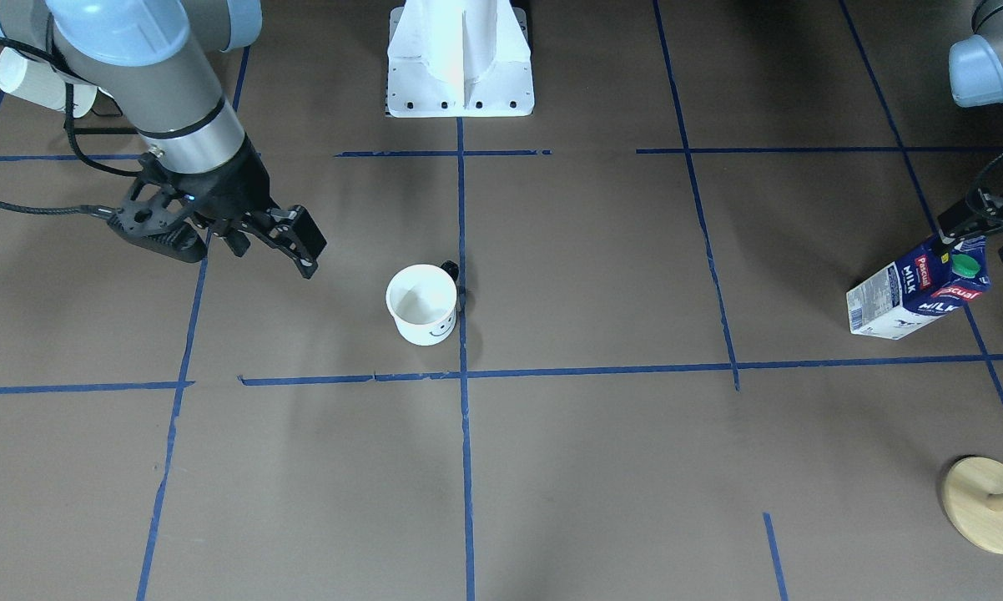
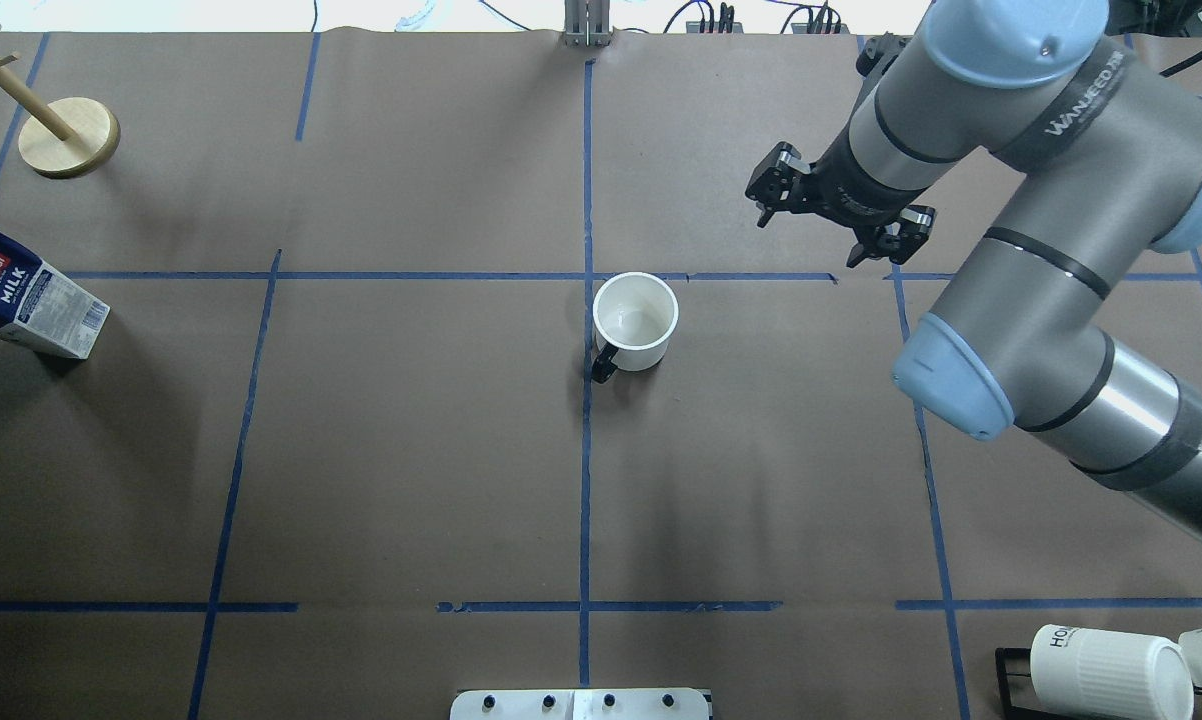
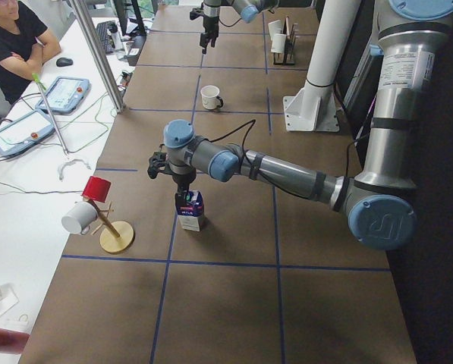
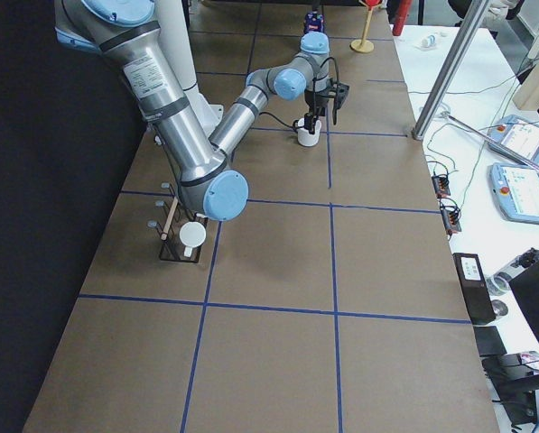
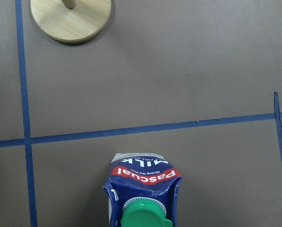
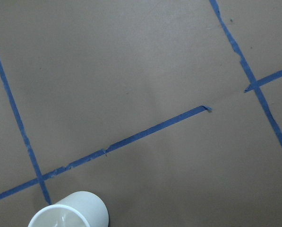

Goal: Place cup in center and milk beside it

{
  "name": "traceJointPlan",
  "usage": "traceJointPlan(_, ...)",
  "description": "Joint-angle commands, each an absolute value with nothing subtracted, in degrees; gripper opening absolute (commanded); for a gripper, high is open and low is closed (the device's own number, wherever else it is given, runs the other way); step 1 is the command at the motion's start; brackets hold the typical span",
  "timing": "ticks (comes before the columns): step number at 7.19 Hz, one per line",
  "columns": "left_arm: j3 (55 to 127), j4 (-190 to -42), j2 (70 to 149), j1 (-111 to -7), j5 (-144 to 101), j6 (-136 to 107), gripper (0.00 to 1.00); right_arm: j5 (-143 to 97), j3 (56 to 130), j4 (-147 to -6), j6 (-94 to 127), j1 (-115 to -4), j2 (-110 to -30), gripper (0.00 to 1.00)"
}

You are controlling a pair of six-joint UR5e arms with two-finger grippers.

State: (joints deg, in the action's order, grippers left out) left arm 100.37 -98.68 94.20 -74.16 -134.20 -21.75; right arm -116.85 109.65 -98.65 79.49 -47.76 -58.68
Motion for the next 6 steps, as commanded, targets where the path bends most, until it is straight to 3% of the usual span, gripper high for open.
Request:
traceJointPlan(1,99.6,-98.8,94.3,-73.0,-134.2,-21.9,0.99,-117.2,112.5,-103.4,74.5,-49.6,-59.2,1.00)
traceJointPlan(6,97.4,-98.8,94.8,-71.7,-134.2,-21.8,0.97,-119.9,114.1,-103.5,68.8,-53.5,-62.8,1.00)
